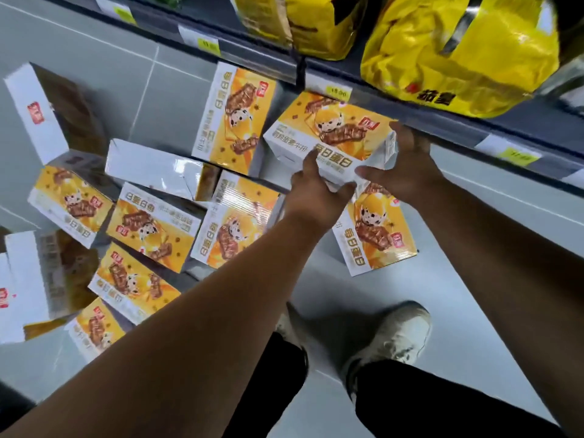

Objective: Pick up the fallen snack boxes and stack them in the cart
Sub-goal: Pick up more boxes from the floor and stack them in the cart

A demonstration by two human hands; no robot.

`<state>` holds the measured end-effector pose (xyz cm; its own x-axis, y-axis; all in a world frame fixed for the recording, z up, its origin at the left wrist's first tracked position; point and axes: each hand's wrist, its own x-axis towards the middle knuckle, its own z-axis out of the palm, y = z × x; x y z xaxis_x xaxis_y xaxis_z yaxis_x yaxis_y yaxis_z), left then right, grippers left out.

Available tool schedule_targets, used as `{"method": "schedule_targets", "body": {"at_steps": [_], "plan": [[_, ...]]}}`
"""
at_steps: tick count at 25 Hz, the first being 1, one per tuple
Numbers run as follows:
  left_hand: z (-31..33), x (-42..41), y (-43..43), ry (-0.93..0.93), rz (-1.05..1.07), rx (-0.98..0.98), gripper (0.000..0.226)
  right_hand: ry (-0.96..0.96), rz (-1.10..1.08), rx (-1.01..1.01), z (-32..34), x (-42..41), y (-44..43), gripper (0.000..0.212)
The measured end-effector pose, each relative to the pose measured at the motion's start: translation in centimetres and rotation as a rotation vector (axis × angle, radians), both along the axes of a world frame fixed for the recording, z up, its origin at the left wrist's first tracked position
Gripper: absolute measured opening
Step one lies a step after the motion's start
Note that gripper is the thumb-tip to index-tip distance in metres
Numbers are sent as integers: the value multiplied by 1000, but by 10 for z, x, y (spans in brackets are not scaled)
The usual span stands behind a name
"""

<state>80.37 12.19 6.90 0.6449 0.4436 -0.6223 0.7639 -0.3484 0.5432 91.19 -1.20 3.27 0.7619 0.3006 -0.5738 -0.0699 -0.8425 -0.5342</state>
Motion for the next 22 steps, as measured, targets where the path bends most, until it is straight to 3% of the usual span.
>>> {"method": "schedule_targets", "body": {"at_steps": [5,10,16,22], "plan": [[-49,14,1,58,-72,-77,103,52,-15,102,-52,22,16,105],[-71,23,1,94,-29,-82,109,5,-9,111,-56,20,22,106],[-48,6,14,18,-50,-32,102,-61,54,-22,-23,-20,27,107],[31,-22,13,-3,-76,-9,73,-133,11,5,49,-48,11,82]]}}
